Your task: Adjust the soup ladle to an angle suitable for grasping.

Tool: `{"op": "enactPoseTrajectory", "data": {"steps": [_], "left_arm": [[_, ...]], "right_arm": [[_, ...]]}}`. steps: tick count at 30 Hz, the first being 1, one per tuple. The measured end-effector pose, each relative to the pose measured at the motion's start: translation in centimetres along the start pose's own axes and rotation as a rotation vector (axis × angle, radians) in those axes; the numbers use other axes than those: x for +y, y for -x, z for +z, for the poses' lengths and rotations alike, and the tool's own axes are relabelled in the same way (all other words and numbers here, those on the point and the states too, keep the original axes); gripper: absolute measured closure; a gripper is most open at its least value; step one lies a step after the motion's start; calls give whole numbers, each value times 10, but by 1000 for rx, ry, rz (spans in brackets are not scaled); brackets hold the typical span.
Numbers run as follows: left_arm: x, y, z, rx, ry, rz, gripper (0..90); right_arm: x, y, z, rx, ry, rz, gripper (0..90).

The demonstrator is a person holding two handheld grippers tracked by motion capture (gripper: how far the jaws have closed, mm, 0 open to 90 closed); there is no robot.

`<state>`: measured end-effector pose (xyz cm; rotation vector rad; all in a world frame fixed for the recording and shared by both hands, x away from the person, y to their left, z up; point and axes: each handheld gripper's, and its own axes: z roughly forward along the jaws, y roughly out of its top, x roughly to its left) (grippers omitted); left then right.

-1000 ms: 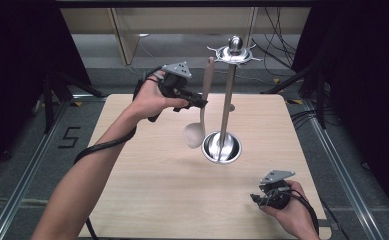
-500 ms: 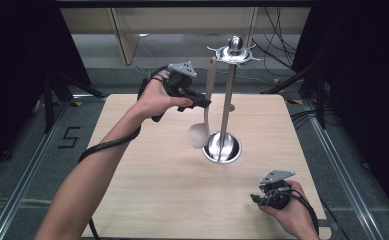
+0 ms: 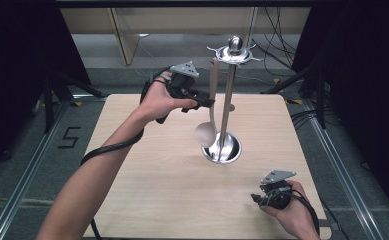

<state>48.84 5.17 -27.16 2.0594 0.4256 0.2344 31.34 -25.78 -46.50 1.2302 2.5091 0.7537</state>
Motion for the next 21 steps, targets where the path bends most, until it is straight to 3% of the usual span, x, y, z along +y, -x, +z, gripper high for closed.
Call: {"op": "enactPoseTrajectory", "data": {"steps": [3, 5, 7, 14, 21], "left_arm": [[-4, 2, -9, 45, 22, 36, 584], [-8, 4, -16, 70, 44, 43, 546], [-13, 6, -24, 97, 68, 46, 499], [-28, 15, -51, 156, 155, 10, 403], [-41, 27, -69, 193, 191, 4, 341]], "right_arm": [[0, 0, 1, 0, 19, 5, 529], [-1, 2, 0, -5, 11, -19, 527], [0, 1, -2, -6, 12, 8, 524], [1, 0, 0, -12, 27, 21, 516], [1, 1, -1, -14, 20, 19, 509]]}}
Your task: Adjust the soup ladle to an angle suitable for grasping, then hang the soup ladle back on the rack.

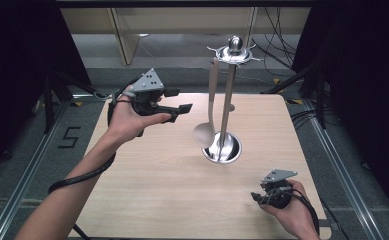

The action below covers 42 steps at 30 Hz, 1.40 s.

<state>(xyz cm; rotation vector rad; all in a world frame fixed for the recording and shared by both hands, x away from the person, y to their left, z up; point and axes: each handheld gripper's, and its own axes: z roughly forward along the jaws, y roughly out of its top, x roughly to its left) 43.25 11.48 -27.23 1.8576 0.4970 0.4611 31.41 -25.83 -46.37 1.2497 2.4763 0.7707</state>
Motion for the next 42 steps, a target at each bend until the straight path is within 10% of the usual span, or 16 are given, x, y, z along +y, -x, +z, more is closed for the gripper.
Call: {"op": "enactPoseTrajectory", "data": {"steps": [17, 32, 42], "left_arm": [[-36, 10, -41, 53, 22, -27, 314], [-112, 9, -87, 178, 29, -66, 318], [-136, 11, -97, 210, 58, -88, 316]], "right_arm": [[0, 2, 0, -6, 9, -4, 504], [-4, 15, -5, -33, 49, 33, 501], [-2, 17, -12, -57, 76, 42, 500]]}}
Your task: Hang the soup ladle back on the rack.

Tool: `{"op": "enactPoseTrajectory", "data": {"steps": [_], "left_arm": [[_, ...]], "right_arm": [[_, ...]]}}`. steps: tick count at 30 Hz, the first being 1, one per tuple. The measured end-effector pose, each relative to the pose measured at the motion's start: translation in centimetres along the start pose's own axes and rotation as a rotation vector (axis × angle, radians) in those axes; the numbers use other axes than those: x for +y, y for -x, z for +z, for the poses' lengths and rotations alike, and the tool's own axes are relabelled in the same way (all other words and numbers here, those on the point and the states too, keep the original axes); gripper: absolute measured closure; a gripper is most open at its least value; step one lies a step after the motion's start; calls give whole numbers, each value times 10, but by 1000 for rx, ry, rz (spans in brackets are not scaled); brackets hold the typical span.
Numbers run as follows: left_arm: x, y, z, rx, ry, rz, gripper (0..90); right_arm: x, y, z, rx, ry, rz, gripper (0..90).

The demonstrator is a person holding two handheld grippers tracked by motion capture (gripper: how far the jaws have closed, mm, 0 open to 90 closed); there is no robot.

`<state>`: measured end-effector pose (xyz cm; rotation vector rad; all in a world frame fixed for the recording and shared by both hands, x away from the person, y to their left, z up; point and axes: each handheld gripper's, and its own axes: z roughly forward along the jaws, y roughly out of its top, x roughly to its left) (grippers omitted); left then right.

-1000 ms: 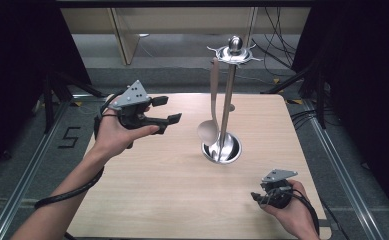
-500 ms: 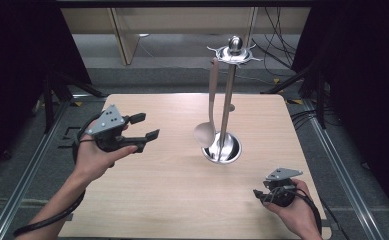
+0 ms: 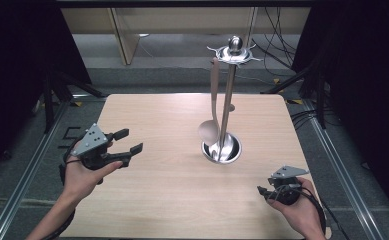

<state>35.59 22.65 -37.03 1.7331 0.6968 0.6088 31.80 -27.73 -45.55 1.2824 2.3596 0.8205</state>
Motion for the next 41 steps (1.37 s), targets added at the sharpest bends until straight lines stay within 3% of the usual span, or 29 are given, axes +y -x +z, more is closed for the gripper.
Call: {"op": "enactPoseTrajectory", "data": {"steps": [2, 4, 5, 7, 9, 11, 12, 14, 15, 16, 19, 21, 22, 25, 28, 30, 31, 37, 38, 39, 41], "left_arm": [[-4, 1, -2, 2, 1, -1, 315], [-9, 0, -3, 7, 12, -5, 315], [-12, 0, -5, 22, 1, 1, 315], [-19, 0, -5, 34, 5, -1, 315], [-28, 0, -7, 54, -3, -3, 315], [-38, -1, -7, 73, -11, -8, 316], [-42, -3, -8, 80, -17, -16, 316], [-52, -7, -9, 101, -32, -28, 316], [-56, -9, -10, 120, -51, -30, 317], [-61, -12, -11, 134, -56, -38, 317], [-75, -18, -12, 179, -67, -54, 318], [-85, -20, -13, 211, -88, -53, 322], [-90, -21, -12, 215, -94, -56, 325], [-100, -26, -13, 225, -129, -80, 326], [-107, -29, -11, 231, -156, -99, 326], [-109, -30, -9, 234, -169, -105, 325], [-110, -30, -8, 239, -174, -105, 325], [-111, -31, -8, 233, -178, -106, 324], [-111, -32, -8, 227, -174, -111, 323], [-111, -32, -8, 228, -173, -114, 322], [-111, -33, -8, 229, -174, -115, 320]], "right_arm": [[0, 3, 1, -7, 7, -22, 500], [1, 3, 1, 1, 4, 5, 500], [0, 6, 3, -4, 12, -15, 500], [0, 8, 3, 1, 7, 10, 500], [-1, 12, 3, -1, 10, -10, 500], [-2, 15, 2, 3, 13, 15, 500], [-3, 17, 2, -5, 22, -2, 499], [-6, 18, 0, -3, 18, 46, 498], [-8, 21, 2, -13, 34, 20, 498], [-9, 20, -1, -9, 12, 59, 497], [-12, 24, -3, -25, 25, 33, 496], [-12, 24, -5, -28, 24, 66, 497], [-13, 26, -5, -37, 32, 40, 497], [-14, 27, -2, -39, 34, 52, 496], [-14, 28, -3, -41, 21, 98, 495], [-15, 31, -2, -43, 25, 68, 494], [-16, 30, -2, -48, 23, 81, 492], [-17, 32, 0, -47, 35, 82, 479], [-16, 30, -1, -41, 24, 116, 478], [-17, 33, 0, -48, 35, 74, 477], [-16, 32, 1, -31, 46, 115, 475]]}}
